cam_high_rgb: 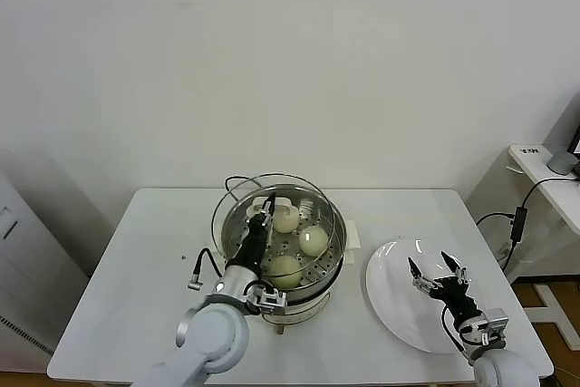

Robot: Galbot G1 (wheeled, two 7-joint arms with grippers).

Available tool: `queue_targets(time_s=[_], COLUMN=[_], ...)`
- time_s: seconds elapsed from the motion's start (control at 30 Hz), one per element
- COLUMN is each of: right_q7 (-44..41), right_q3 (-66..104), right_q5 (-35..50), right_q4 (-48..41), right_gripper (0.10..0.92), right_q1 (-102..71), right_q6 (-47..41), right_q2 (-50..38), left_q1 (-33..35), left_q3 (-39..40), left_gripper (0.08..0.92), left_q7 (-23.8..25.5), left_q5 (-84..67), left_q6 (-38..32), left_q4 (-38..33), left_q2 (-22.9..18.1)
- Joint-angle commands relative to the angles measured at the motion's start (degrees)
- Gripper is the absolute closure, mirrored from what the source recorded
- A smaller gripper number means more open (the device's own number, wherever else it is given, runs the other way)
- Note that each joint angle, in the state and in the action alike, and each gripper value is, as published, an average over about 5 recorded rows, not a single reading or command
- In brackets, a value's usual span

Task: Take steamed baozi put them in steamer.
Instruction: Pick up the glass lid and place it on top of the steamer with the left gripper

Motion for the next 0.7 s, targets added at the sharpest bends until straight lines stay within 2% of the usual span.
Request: queue_targets(time_s=[0.03,0.7], right_q7=[-0.08,-0.32], right_q3=[-0.03,0.13], right_q5=[-0.06,-0.12], right_q4=[-0.23,-0.72], right_gripper=[0.203,0.203], right_q1=[0.14,0.02], right_q6=[0.07,0.21], right_q2=[0.15,0.20], left_q1=[-0.34,0.46], left_q3=[1.37,1.61], left_gripper=[0.895,0.895], left_q7=[-0.03,-1.54], left_q5=[0.38,1.16], left_q6=[-0.14,-1.75], left_q4=[0.68,3.85], left_q2=[-0.86,-2.44])
